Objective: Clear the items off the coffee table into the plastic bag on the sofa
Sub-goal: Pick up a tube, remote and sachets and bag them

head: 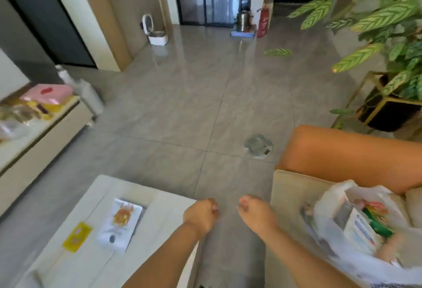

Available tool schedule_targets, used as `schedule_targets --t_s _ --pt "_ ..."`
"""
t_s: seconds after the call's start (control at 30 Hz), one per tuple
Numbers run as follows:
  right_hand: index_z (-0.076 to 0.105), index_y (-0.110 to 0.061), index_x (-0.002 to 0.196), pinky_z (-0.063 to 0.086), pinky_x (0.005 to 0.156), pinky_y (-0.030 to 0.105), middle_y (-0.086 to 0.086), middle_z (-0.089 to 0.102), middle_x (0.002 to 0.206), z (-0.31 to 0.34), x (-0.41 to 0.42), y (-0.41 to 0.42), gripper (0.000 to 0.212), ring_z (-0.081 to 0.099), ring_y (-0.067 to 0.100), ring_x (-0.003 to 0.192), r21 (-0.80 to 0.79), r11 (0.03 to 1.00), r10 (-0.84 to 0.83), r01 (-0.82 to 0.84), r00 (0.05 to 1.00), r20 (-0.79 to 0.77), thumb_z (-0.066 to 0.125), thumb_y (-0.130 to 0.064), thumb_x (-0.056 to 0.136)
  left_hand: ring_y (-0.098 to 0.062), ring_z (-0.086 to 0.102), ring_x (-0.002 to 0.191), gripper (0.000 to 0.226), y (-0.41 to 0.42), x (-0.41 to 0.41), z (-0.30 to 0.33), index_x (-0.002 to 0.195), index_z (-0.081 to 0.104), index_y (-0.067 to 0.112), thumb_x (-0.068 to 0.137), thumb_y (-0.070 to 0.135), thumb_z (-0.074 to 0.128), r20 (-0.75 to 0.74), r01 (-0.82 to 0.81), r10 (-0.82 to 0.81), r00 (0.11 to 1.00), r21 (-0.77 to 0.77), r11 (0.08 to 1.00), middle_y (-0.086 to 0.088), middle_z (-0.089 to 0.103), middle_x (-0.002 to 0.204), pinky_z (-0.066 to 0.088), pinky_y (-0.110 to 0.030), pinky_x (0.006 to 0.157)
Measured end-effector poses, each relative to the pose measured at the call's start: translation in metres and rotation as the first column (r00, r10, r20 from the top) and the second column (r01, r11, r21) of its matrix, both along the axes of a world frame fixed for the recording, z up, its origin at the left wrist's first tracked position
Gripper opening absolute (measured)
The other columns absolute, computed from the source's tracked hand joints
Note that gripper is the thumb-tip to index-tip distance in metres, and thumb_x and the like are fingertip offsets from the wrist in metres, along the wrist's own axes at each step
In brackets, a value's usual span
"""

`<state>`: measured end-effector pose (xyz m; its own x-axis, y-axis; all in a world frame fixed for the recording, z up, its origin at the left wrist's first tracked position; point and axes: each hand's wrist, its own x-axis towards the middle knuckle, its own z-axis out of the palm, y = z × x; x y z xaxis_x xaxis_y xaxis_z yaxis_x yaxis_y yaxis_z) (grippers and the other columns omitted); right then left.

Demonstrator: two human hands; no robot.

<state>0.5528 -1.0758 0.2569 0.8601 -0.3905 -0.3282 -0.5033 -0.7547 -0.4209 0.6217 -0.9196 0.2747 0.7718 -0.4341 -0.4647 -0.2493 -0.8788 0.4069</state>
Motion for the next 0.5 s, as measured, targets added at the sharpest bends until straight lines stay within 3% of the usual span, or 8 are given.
schedule_targets --t_s 0.13,0.27,0.5 --pt "0.061 -0.016 0.097 0.041 0.072 0.026 0.004 0.066 0.104 0.003 0.024 0.091 0.025 0.061 0.023 0.099 0.006 0.985 0.170 -0.170 0.985 0.017 0.047 -0.037 0.090 -0.018 0.055 0.120 0.033 0.096 -0.002 -0.002 0.119 0.060 0.029 0.093 0.041 0.044 0.020 -0.172 0.172 0.985 0.025 0.985 0.005 0.059 0.128 0.043 -0.027 0.099" --pt "0.057 -0.021 0.117 0.043 0.087 0.026 -0.001 0.063 0.118 0.001 0.044 0.182 0.033 0.059 0.018 0.110 0.013 0.931 0.364 -0.364 0.931 0.023 0.046 -0.040 0.092 -0.018 0.055 0.117 0.035 0.186 -0.011 -0.003 0.118 0.060 0.030 0.094 0.044 0.040 0.029 -0.331 0.330 0.943 0.035 0.943 0.005 0.060 0.126 0.045 -0.028 0.096" --pt "0.053 -0.021 0.124 0.045 0.089 0.027 -0.003 0.058 0.125 0.001 0.055 0.306 0.037 0.056 0.015 0.114 0.049 0.765 0.643 -0.643 0.765 -0.002 0.044 -0.040 0.094 -0.015 0.058 0.111 0.034 0.301 -0.043 -0.013 0.115 0.060 0.033 0.093 0.050 0.039 -0.049 -0.620 0.622 0.782 0.050 0.783 0.007 0.062 0.121 0.045 -0.027 0.091"
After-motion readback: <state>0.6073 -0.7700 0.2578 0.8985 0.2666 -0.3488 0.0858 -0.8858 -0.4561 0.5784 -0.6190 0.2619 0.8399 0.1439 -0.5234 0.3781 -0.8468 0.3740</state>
